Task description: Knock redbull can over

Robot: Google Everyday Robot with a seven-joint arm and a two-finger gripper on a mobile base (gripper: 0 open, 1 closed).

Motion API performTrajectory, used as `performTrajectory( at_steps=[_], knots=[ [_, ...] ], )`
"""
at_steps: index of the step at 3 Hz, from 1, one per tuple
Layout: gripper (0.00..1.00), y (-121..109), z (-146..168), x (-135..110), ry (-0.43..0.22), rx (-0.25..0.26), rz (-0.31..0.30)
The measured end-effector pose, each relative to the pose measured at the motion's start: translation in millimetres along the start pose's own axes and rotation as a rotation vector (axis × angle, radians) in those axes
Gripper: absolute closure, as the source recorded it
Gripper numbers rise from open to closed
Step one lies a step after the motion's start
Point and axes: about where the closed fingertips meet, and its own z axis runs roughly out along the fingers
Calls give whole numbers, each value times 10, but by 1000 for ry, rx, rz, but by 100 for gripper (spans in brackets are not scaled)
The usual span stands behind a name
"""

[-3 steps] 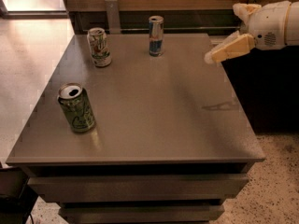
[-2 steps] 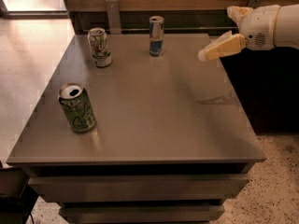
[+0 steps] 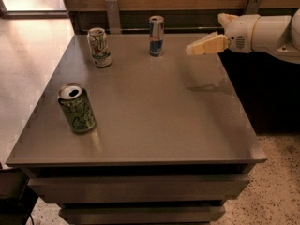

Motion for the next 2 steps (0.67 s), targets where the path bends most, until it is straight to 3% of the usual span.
performTrajectory(
  at_steps=[1, 2],
  knots=[
    [0, -108, 175, 41, -21, 26, 24],
    [0, -167, 461, 42, -35, 17, 39]
  ],
)
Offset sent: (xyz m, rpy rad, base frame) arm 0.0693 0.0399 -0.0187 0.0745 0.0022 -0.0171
